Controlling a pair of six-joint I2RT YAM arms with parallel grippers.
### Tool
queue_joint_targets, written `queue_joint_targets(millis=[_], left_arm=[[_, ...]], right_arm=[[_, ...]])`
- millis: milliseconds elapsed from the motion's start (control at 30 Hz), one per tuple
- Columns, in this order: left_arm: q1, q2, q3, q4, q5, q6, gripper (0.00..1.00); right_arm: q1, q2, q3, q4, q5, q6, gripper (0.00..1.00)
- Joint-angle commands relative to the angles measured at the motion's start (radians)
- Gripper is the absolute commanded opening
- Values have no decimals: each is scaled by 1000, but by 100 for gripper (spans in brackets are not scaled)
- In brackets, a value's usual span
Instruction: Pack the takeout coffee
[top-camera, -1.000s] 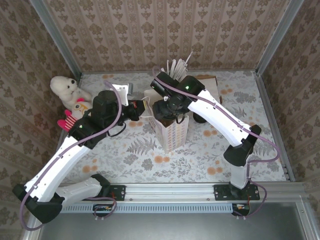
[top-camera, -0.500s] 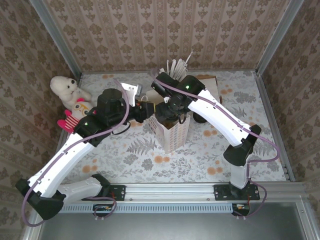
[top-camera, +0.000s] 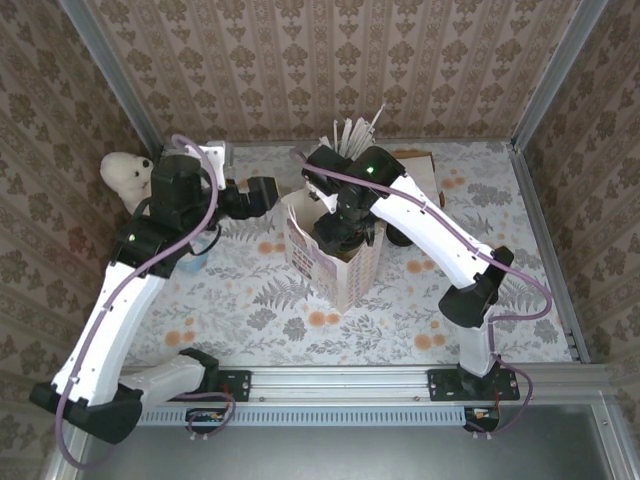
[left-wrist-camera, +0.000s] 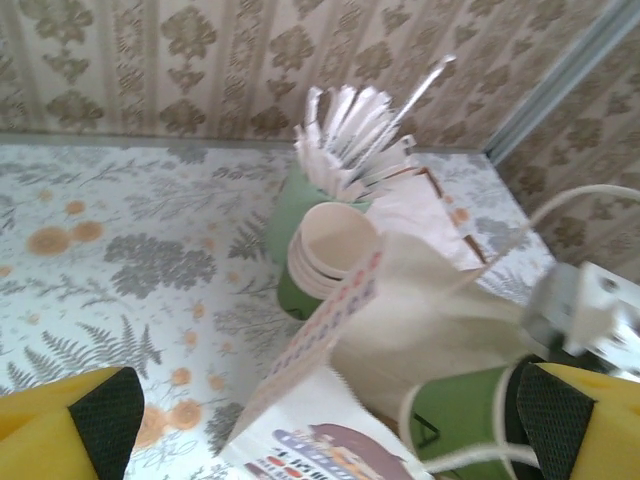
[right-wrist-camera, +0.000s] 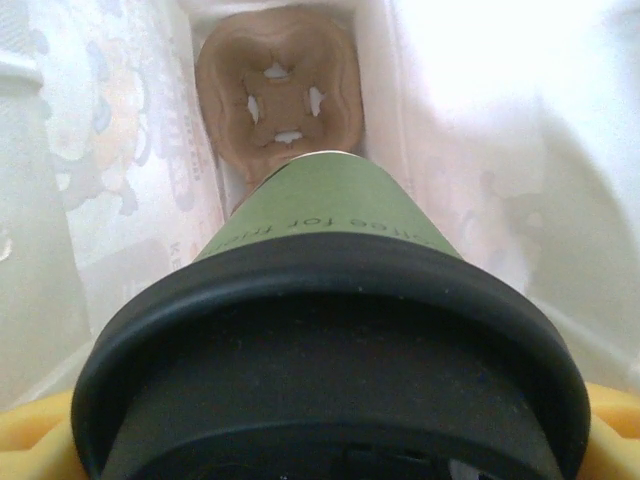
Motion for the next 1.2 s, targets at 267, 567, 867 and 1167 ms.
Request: queue_joint_targets(millis=[267, 567, 867, 1167], left_arm=[[5, 331, 242, -192, 109, 155, 98], [5, 468, 324, -241, 260, 278, 89], [2, 506, 337, -251, 276, 251, 40], [-6, 489, 310, -249, 251, 185, 18]], right_arm=[[-14, 89, 103, -166, -72, 29, 54], [-1, 55, 162, -176, -45, 111, 54], [46, 70, 191, -165, -28, 179, 53], [54, 89, 183, -93, -80, 221, 51]])
